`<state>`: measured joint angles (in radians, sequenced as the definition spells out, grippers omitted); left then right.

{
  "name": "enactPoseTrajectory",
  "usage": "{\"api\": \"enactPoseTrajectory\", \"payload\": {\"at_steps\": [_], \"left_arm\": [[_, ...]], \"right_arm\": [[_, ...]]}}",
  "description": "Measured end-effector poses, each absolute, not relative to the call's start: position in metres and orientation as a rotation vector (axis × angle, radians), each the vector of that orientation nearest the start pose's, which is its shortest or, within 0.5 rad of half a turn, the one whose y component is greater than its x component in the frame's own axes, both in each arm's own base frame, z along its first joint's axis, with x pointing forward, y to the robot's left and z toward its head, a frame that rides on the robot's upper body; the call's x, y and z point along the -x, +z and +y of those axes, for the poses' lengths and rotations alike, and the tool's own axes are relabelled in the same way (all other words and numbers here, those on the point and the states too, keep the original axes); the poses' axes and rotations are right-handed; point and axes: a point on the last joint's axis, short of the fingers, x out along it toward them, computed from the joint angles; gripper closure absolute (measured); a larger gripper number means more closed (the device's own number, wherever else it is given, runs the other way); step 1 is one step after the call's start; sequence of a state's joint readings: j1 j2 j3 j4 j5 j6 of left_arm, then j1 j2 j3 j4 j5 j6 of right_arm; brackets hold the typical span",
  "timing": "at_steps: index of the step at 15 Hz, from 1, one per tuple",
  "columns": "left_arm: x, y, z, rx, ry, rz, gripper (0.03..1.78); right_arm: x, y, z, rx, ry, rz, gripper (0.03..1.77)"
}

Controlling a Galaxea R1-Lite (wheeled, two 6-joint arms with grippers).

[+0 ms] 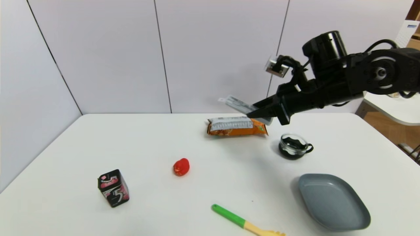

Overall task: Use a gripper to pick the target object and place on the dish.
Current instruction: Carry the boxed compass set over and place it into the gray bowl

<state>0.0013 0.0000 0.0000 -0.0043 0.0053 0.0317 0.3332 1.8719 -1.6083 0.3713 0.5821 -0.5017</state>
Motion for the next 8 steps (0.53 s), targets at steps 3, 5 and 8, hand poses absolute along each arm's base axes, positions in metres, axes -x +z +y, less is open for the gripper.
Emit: {"api": "enactPoseTrajectory", "payload": {"at_steps": [3, 5, 8], "left_arm": [[0.023, 0.076, 0.000, -0.032, 0.006, -0.004, 0.12], [0.023, 0.076, 0.000, -0.032, 0.007, -0.004, 0.12], [0.023, 0.076, 0.000, -0.032, 0.007, -0.004, 0.12]], "right_arm": [[-0.315, 0.268, 0.103, 0.349, 0.937, 0.419, 1.24], [-0.299, 0.270, 0.088, 0.360, 0.867, 0.434, 1.24], [-0.271, 0.269, 0.070, 0.370, 0.787, 0.462, 1.24]]}}
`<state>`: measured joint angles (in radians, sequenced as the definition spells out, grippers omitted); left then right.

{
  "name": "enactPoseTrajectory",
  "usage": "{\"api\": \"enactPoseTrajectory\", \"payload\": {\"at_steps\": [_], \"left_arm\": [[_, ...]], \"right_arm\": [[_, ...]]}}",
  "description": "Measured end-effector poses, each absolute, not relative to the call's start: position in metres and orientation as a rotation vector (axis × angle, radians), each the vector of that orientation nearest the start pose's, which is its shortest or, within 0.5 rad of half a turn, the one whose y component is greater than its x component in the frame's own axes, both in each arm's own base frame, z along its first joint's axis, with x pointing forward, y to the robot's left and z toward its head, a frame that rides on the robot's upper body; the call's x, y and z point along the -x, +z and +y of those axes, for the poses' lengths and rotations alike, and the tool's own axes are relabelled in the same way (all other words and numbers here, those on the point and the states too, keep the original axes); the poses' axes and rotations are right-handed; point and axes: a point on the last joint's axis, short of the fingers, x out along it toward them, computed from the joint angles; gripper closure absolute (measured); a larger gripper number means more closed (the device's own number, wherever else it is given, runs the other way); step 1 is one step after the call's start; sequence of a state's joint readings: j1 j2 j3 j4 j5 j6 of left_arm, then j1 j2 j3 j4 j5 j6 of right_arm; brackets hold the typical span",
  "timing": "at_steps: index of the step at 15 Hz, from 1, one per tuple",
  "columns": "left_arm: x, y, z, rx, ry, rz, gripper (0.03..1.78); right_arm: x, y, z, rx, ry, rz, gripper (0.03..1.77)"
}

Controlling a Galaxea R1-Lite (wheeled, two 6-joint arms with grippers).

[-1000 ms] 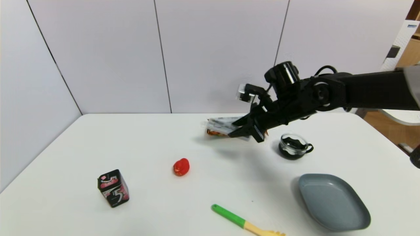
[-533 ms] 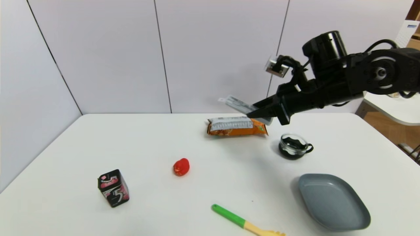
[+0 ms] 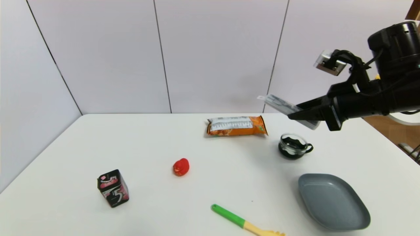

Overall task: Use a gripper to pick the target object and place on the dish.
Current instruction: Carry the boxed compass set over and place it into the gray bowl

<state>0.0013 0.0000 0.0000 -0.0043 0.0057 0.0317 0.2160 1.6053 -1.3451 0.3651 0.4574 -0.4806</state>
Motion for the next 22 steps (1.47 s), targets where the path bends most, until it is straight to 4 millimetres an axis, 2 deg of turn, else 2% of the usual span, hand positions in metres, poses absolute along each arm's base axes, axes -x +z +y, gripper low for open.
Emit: {"api": "enactPoseTrajectory", "payload": {"at_steps": [9, 13, 15, 19, 22], "left_arm": [[0.023, 0.076, 0.000, -0.032, 0.007, -0.004, 0.12], [0.023, 0.076, 0.000, -0.032, 0.007, -0.004, 0.12], [0.023, 0.076, 0.000, -0.032, 0.007, -0.004, 0.12], [0.023, 0.076, 0.000, -0.032, 0.007, -0.004, 0.12], [0.023, 0.076, 0.000, -0.032, 0.007, -0.004, 0.12]], "right_arm": [[-0.172, 0.279, 0.025, 0.356, 0.634, 0.386, 1.24], [-0.130, 0.281, 0.011, 0.313, 0.460, 0.355, 1.24], [-0.110, 0.271, 0.009, 0.264, 0.391, 0.370, 1.24], [-0.070, 0.227, 0.008, 0.239, 0.373, 0.412, 1.24], [-0.064, 0.220, 0.009, 0.251, 0.379, 0.339, 1.24]]}}
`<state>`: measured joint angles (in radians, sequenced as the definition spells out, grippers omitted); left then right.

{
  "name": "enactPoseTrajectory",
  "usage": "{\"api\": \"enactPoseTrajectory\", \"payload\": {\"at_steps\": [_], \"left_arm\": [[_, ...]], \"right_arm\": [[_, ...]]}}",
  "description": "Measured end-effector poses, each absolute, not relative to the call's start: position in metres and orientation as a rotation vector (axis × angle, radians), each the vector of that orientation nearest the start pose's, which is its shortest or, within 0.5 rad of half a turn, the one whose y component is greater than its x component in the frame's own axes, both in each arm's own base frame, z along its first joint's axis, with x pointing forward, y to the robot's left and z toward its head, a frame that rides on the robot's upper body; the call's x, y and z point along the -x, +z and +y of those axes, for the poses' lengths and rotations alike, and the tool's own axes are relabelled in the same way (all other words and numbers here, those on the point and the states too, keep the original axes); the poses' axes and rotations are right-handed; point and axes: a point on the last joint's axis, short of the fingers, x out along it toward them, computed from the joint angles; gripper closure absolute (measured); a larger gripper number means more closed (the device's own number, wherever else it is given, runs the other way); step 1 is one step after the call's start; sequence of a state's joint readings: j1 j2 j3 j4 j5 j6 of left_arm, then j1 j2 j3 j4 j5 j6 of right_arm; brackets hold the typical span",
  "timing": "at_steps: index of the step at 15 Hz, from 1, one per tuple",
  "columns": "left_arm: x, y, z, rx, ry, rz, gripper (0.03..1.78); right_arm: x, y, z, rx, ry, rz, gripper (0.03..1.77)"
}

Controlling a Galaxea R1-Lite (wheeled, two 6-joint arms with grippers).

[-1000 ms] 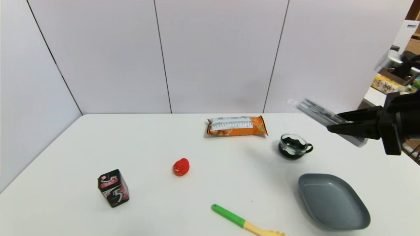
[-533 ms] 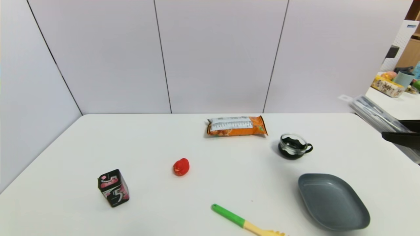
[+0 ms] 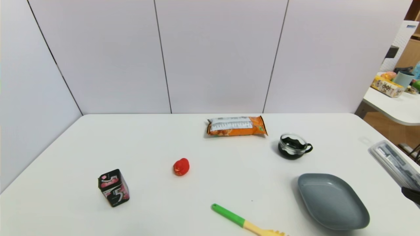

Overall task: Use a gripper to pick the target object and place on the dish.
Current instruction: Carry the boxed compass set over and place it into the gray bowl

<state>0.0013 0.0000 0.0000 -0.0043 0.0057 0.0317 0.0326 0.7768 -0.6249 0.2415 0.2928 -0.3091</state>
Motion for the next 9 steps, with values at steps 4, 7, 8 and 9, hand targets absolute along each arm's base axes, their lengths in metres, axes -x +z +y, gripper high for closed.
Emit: {"api": "enactPoseTrajectory", "payload": {"at_steps": [4, 7, 8, 9], "left_arm": [[0.023, 0.076, 0.000, -0.032, 0.007, -0.004, 0.12], [0.023, 0.076, 0.000, -0.032, 0.007, -0.004, 0.12], [0.023, 0.076, 0.000, -0.032, 0.007, -0.004, 0.12], [0.023, 0.076, 0.000, -0.032, 0.007, -0.004, 0.12]], "right_arm": [[-0.076, 0.224, 0.010, 0.260, 0.374, 0.240, 1.24], [-0.093, 0.217, 0.011, 0.274, 0.371, 0.195, 1.24], [-0.098, 0.211, 0.011, 0.276, 0.374, 0.203, 1.24], [-0.103, 0.203, 0.011, 0.272, 0.380, 0.235, 1.24]]}}
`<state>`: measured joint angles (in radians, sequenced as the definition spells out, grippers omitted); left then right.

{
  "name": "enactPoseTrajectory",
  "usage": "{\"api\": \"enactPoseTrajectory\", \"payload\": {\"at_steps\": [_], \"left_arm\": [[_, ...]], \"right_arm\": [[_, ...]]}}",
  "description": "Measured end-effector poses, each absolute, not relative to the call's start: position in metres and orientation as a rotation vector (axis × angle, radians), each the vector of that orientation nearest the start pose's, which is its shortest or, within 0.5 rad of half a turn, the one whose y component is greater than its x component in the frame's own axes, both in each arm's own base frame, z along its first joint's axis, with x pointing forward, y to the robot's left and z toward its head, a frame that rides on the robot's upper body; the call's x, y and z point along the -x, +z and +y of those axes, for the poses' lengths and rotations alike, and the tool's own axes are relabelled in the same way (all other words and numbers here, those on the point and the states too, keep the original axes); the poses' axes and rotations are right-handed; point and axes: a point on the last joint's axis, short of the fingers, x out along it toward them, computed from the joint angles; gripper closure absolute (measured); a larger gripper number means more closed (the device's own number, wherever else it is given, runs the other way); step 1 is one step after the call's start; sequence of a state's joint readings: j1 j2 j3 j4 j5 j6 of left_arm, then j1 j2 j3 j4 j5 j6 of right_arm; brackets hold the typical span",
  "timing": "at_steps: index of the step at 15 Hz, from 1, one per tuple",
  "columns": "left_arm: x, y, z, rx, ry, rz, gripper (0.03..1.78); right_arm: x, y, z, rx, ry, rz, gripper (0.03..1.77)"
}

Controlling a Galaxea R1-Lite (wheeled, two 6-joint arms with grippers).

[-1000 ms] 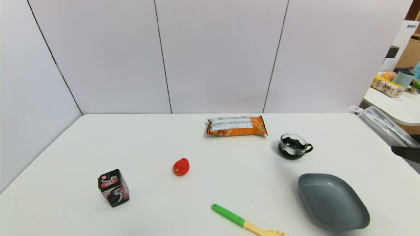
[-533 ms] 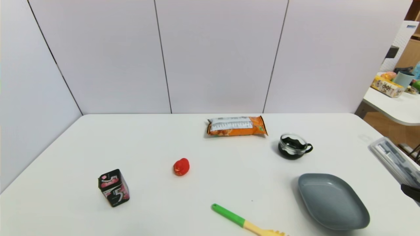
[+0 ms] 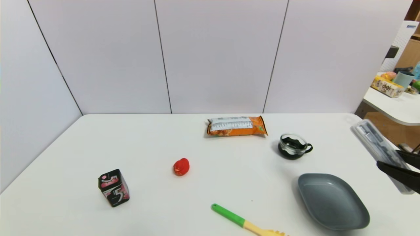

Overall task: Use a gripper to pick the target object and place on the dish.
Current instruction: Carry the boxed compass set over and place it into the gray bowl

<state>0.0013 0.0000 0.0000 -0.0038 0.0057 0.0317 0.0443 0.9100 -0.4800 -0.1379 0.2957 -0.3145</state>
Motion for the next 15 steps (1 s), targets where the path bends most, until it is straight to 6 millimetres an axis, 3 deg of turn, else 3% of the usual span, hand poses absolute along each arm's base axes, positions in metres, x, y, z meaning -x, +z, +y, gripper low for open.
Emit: {"api": "enactPoseTrajectory", "payload": {"at_steps": [6, 15], "left_arm": [[0.023, 0.076, 0.000, -0.032, 0.007, -0.004, 0.12], [0.023, 0.076, 0.000, -0.033, 0.007, -0.004, 0.12]], "right_arm": [[-0.121, 0.161, 0.014, 0.249, 0.428, 0.430, 1.24], [-0.151, 0.145, 0.016, 0.250, 0.450, 0.556, 1.24]]}}
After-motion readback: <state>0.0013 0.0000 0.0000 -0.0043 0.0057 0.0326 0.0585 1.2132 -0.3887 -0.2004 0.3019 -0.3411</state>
